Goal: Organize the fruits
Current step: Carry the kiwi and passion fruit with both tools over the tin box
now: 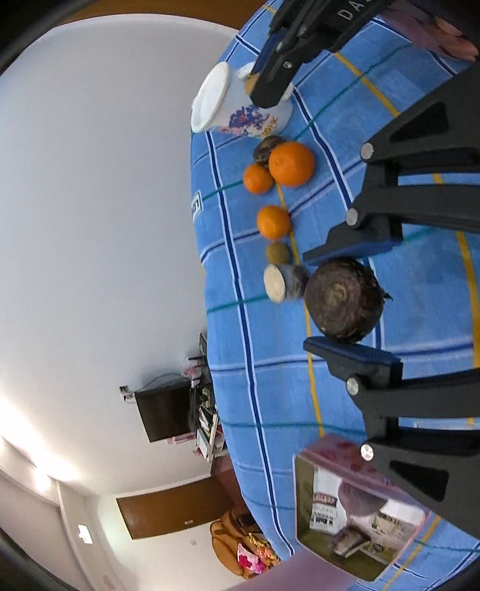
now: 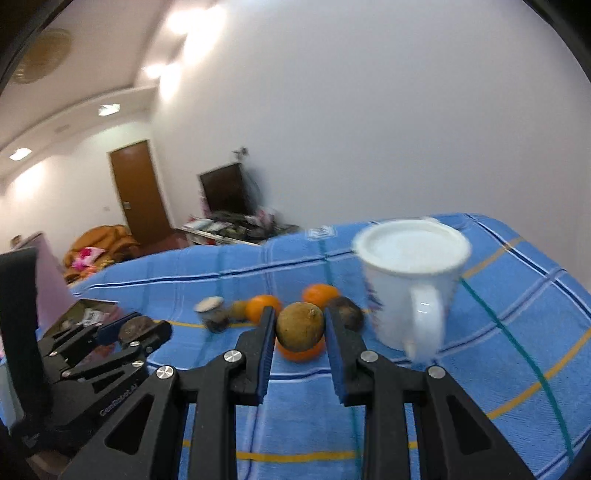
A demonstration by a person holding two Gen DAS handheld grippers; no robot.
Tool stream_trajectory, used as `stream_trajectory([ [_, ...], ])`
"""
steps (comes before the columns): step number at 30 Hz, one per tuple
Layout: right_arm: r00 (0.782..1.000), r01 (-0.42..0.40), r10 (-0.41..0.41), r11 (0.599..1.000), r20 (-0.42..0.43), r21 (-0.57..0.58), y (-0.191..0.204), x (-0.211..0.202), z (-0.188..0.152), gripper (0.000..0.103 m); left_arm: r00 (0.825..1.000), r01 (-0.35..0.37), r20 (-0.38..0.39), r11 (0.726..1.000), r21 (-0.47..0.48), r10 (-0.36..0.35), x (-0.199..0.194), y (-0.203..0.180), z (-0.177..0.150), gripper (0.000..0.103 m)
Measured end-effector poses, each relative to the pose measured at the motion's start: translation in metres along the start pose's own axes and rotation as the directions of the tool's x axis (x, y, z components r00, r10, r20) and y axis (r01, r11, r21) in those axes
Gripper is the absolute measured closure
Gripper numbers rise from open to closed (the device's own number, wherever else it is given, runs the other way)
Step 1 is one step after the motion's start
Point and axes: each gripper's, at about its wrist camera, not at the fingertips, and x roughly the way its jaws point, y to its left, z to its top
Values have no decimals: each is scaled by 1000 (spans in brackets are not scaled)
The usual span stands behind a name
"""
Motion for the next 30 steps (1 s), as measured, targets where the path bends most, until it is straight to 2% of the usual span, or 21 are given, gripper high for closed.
stream_trajectory([
  [5, 1000, 21, -19, 996, 25, -85, 19, -3, -2, 75, 1000, -22, 8, 1000, -4, 22, -9, 16, -9, 62],
  [11, 998, 63, -60, 990, 31, -130, 28, 1, -5, 75, 998, -58, 40, 998, 22, 57, -21, 30, -14, 62],
  [22, 994, 108, -110, 990, -22, -90, 30, 5, -6, 75, 998, -51, 41, 998, 30, 50, -29, 49, -23, 61],
  [30, 993, 90, -96, 992, -70, -86, 51, 3, -14, 75, 998, -32, 58, 999, -24, 34, -31, 70, -25, 62],
])
